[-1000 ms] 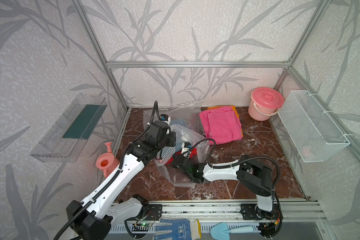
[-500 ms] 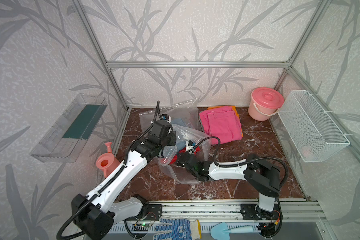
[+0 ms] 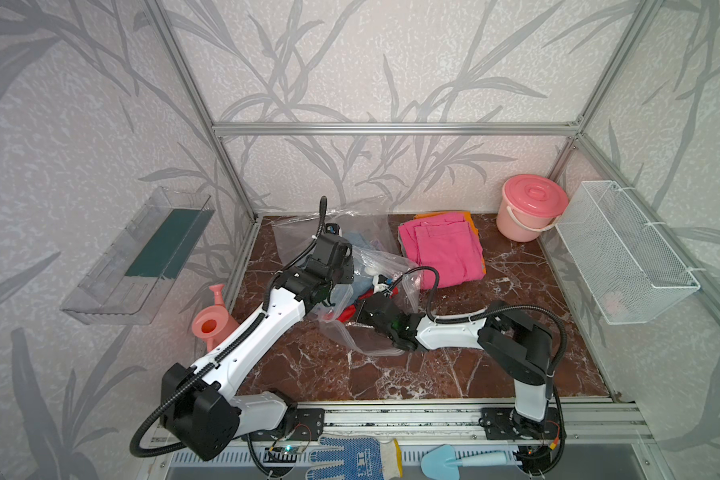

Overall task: Take the trousers out of the vacuum bag
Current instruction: Move the trousers from the vacuum bag.

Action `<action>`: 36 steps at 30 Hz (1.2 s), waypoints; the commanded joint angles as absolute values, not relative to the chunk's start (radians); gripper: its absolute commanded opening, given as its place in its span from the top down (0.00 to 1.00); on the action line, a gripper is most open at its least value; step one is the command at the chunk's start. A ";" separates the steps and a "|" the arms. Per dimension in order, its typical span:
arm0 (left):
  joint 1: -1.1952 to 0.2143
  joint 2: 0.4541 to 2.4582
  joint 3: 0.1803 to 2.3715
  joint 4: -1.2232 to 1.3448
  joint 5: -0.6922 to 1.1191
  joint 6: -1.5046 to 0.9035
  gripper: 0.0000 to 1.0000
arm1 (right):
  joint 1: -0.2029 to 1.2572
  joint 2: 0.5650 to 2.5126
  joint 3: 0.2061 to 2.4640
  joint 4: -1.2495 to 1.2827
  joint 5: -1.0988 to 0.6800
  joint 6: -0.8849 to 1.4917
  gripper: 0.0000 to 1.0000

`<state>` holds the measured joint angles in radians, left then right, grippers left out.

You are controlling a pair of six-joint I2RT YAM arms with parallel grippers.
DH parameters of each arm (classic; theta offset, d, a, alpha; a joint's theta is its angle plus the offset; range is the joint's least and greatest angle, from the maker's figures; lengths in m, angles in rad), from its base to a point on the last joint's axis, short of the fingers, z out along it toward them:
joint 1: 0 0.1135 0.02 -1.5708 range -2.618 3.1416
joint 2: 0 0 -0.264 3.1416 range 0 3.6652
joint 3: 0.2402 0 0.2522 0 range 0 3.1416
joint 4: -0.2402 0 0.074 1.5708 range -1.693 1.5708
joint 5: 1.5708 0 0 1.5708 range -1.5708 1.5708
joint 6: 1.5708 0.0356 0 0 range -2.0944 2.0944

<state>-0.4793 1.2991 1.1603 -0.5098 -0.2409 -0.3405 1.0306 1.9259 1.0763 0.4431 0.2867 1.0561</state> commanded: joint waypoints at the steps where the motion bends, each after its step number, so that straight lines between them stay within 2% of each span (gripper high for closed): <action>1: -0.457 1.330 1.208 -0.476 -0.319 -0.331 1.00 | 1.041 1.817 1.086 0.544 0.305 1.018 0.98; 6: -0.445 1.370 1.233 -0.443 -0.342 -0.340 1.00 | 1.116 1.807 1.032 0.518 0.349 1.050 0.98; 11: -0.436 1.397 1.246 -0.490 -0.350 -0.334 1.00 | 1.106 1.856 0.933 0.543 0.353 1.184 0.96; 13: -0.435 1.390 1.253 -0.544 -0.338 -0.344 1.00 | 1.094 1.857 0.916 0.539 0.342 1.186 0.90; 18: -0.435 1.326 1.181 -0.546 -0.256 -0.380 1.00 | 1.077 1.811 0.918 0.548 0.303 1.124 0.48; 21: -0.434 1.288 1.153 -0.554 -0.205 -0.402 1.00 | 1.078 1.782 0.939 0.510 0.270 1.105 0.37; 25: -0.435 1.233 1.108 -0.552 -0.117 -0.417 1.00 | 1.078 1.810 0.947 0.500 0.259 1.133 0.33; 36: -0.435 1.098 0.921 -0.511 -0.100 -0.521 1.00 | 1.033 1.986 1.038 0.507 0.241 1.121 0.33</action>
